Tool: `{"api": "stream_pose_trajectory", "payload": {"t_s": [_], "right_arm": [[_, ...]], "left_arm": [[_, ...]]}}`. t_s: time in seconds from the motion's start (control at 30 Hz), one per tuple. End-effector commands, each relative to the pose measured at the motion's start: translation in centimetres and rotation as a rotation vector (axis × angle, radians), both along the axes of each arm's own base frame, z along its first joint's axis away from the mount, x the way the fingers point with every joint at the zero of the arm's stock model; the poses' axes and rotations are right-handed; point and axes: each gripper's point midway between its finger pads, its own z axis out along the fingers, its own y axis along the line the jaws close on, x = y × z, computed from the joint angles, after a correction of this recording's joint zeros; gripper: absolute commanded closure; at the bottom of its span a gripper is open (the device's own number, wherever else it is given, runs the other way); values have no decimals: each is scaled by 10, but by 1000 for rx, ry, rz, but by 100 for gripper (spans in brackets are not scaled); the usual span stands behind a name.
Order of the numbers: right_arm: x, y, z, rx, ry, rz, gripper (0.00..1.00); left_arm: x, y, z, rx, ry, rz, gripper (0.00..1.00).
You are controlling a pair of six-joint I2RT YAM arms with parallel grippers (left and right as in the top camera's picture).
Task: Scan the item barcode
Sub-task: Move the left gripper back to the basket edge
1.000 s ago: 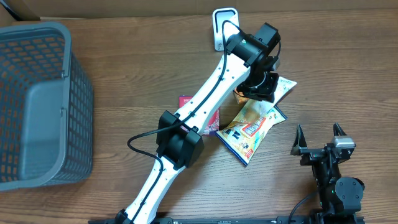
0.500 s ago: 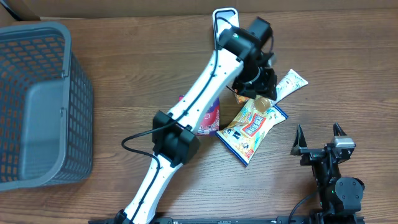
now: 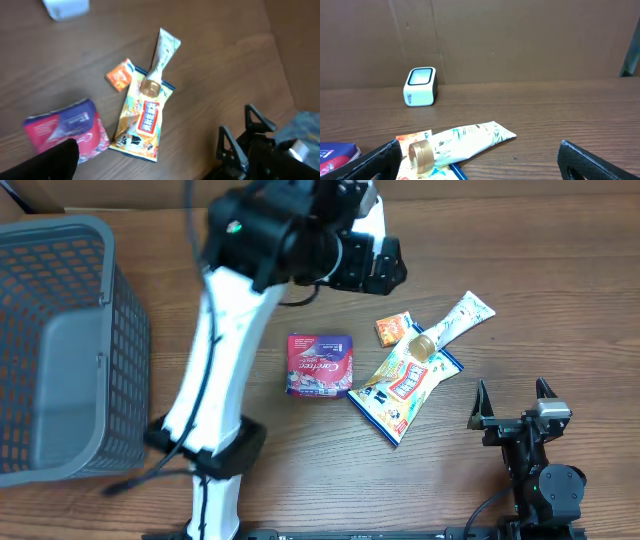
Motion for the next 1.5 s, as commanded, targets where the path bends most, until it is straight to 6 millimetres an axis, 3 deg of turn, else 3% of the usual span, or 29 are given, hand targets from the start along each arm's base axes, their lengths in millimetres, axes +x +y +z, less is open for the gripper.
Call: {"api": "stream_pose_trajectory", "payload": {"t_s": [0.0,0.23,0.33,0.37,0.53,0.57,0.77,0.97,1.13,1.27,1.43,1.47], "right_arm": [[0,-1,-1,-5,-6,-6,0],[0,-1,-1,-5,-6,-6,0],[0,-1,-1,-5,-6,-6,0],[0,-1,-1,-5,-6,-6,0],[0,-1,-1,-5,-6,-6,0],[0,-1,-1,-5,-6,-6,0],[0,-1,-1,-5,-6,-6,0],[0,-1,-1,-5,-6,-6,0],[0,-1,-1,-5,-6,-6,0],[0,-1,-1,-5,-6,-6,0],[0,-1,-1,-5,-6,-6,0],[0,-1,-1,-5,-6,-6,0]], "left_arm": [[-9,34,39,29,-139,93,0],[-48,92,105,61,-362,236,0],[-68,116,119,86,-416,291,0],[-79,132,121,123,-433,334,5],[-99,163,98,208,-372,440,23],[-102,168,91,226,-351,459,30],[-112,208,45,374,-245,672,35],[-107,247,15,472,-139,814,27],[-103,304,5,505,-46,1034,0],[-109,336,-5,456,53,1146,0],[-113,344,-11,368,108,1121,0],[-112,342,-11,358,111,1104,4]]}}
